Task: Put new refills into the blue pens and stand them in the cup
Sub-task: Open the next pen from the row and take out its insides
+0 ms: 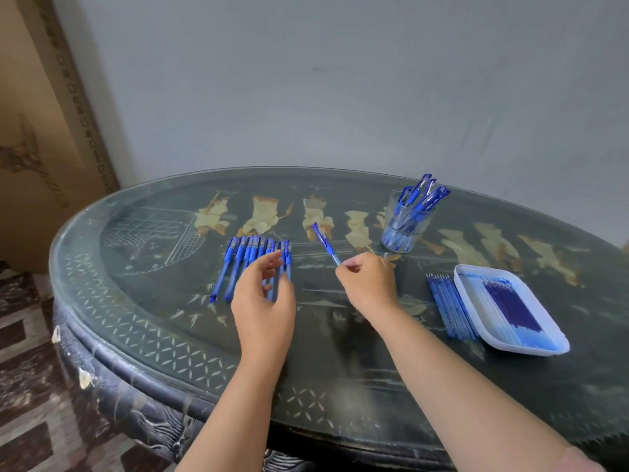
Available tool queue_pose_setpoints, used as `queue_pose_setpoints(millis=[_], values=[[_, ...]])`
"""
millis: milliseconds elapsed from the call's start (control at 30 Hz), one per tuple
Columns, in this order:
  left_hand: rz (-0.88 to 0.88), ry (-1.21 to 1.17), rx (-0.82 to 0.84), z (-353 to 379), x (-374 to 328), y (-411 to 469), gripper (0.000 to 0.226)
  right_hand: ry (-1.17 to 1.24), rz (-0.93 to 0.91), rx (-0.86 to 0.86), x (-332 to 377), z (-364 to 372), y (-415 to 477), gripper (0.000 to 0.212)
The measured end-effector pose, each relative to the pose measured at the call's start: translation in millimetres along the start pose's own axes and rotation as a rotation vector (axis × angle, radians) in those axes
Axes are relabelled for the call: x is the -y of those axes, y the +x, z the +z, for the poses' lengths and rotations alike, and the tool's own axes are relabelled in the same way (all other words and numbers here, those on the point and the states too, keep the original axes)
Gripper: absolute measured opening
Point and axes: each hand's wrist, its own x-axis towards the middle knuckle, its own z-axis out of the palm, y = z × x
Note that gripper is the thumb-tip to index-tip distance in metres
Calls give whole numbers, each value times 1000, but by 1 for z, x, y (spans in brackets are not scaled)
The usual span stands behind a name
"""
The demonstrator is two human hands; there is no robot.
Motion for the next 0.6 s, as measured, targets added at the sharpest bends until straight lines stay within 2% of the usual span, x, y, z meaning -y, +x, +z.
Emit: queue_pose_setpoints(millis=[133,200,333,367,467,600], values=[[329,318,371,12,11,-10,56,-42,-202,65,-47,-45,-28,5],[446,407,496,17,15,-15,51,-78,-251,84,-71,-55,-37,10],[504,446,560,22,12,-27,20,-109,-376,-23,-101,-57,-56,11],[514,460,569,22,10,-29,20,-132,-425,-61,-104,-55,-60,8],[563,498,587,21,6,-36,24,-266,-497,-103,-101,-46,-68,30],[499,427,626,20,6,-37,21,-349,-542,-184,-102,-39,-67,31]])
